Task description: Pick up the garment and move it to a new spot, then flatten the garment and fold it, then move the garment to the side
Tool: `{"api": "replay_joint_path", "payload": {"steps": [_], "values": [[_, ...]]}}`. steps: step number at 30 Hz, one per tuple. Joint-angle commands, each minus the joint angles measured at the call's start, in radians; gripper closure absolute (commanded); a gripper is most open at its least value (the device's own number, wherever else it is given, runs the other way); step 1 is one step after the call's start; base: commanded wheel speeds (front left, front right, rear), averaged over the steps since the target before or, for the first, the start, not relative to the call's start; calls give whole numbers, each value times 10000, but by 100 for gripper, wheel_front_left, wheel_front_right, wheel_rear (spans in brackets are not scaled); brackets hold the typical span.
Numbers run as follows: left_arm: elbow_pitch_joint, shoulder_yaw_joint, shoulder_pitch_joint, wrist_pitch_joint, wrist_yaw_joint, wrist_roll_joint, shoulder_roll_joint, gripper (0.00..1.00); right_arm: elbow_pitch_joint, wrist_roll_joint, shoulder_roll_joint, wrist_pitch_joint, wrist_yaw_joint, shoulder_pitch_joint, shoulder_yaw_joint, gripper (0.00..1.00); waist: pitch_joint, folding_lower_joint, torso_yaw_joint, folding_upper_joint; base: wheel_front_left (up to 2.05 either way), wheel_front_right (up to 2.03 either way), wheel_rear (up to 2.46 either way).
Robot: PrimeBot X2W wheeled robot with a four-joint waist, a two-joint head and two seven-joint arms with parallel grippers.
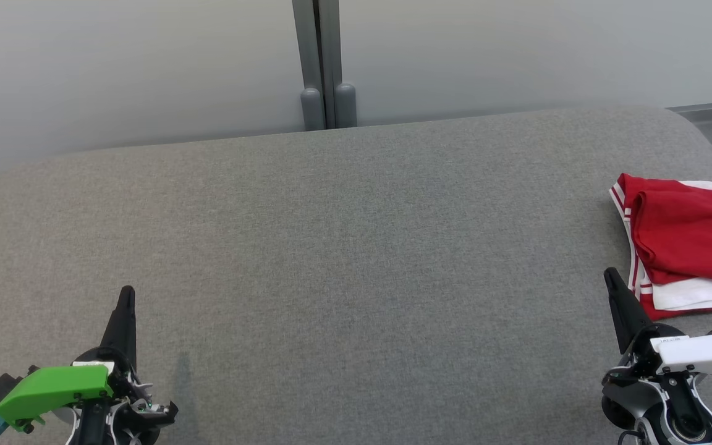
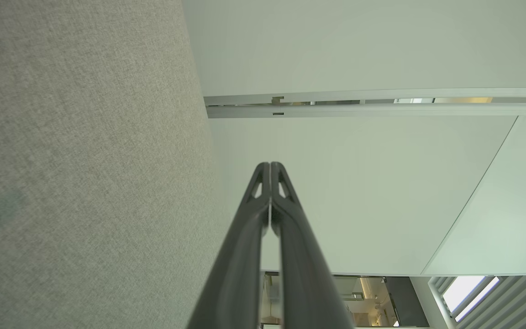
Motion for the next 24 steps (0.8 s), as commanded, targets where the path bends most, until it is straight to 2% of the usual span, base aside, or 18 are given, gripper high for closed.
{"api": "replay_joint_path", "payload": {"steps": [1, 24], "values": [[-16, 22, -100, 40, -48, -32, 69, 100, -41, 35, -56, 34, -3, 101, -20, 100, 0, 0, 0, 0, 0, 0, 0], [-17, 21, -100, 39, -48, -32, 70, 100, -41, 35, -56, 33, -3, 102, -20, 100, 0, 0, 0, 0, 0, 0, 0]]}}
